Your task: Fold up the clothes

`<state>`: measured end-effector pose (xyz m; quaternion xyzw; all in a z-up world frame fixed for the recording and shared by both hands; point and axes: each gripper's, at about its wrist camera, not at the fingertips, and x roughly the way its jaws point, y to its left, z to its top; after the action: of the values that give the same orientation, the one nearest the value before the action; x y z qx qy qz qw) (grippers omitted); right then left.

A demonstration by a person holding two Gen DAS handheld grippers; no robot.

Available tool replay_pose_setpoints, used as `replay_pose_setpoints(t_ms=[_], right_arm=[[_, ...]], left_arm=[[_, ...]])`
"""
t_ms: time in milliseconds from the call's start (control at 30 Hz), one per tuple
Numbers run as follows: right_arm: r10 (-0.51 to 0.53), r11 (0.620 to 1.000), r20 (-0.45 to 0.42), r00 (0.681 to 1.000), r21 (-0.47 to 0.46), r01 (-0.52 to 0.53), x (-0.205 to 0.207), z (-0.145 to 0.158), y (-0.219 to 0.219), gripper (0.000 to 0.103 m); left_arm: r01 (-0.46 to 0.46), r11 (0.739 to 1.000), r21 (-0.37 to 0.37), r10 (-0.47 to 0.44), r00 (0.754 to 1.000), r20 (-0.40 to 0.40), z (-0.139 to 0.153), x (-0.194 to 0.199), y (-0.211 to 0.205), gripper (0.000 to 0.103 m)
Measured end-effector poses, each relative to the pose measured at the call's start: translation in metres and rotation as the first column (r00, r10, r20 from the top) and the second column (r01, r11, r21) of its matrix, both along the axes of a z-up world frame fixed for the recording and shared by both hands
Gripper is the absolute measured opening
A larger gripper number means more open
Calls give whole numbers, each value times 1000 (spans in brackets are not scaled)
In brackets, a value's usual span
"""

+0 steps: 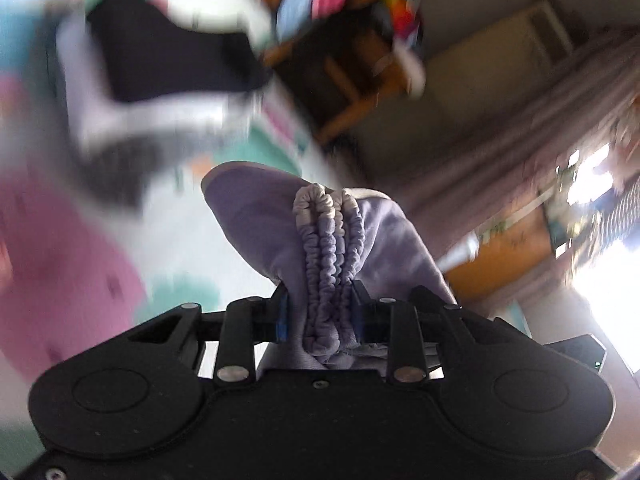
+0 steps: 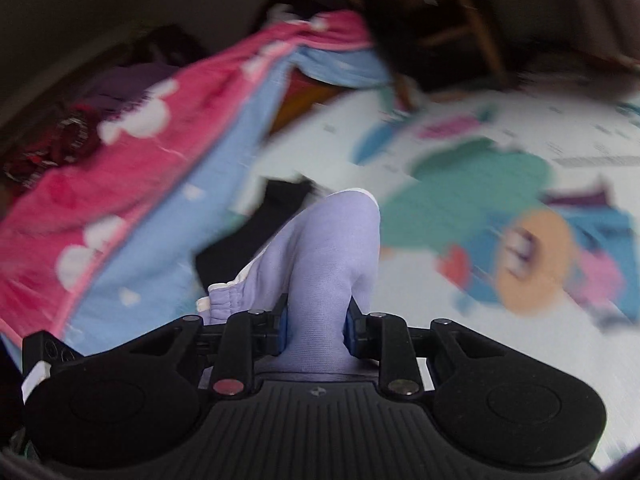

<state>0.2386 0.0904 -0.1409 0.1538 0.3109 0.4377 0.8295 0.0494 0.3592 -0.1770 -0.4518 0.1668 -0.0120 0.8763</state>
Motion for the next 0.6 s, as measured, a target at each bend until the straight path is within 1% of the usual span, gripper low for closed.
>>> replay_pose_setpoints(t_ms=[100,200,233,300,333,367,400,433,467,500,533,567,600], right_arm=[[94,995,56,994,37,-96,27,25,48,27],[185,980,123,975,54,-193,53,52,98,27],[206,975,129,970,62,-215,64,59,114,27],[225,969,113,968,81,-235,90,70,145,28],[214,972,100,972,79,-222,105,71,160,29],[185,981,78,980,51,-190,120,67,174,40],[132,991,59,989,-20,-131,135,62,188,63],[66,992,57,996,-109,-59,145,55,199,71],[19,985,44,999,-170,-11,153,49,204,71],[1,984,18,1000,-178,2,157,44,200,70],[-5,987,-7,1000,-158,4,158,40,191,69],[-7,988,-14,1000,-152,5,155,37,180,70],[-2,986,-6,1000,-166,1,148,34,168,70]], left_arm=[[-107,994,26,105,992,71,22,-1,32,28],[-208,978,30,202,970,131,36,5,62,28],[-235,971,32,229,963,142,40,8,70,28],[-276,961,22,270,951,152,45,18,86,29],[-300,954,29,293,946,138,45,26,93,31],[-329,943,44,323,941,97,43,38,96,32],[-345,936,61,343,938,44,33,51,102,39],[-332,940,76,335,942,-30,19,65,108,50],[-300,949,94,309,944,-111,5,76,111,51],[-306,944,121,323,932,-161,-5,76,110,51],[-318,937,145,340,925,-169,-10,69,108,51],[-322,932,165,346,927,-147,-14,59,103,53],[-326,929,177,351,927,-132,-18,48,99,55]])
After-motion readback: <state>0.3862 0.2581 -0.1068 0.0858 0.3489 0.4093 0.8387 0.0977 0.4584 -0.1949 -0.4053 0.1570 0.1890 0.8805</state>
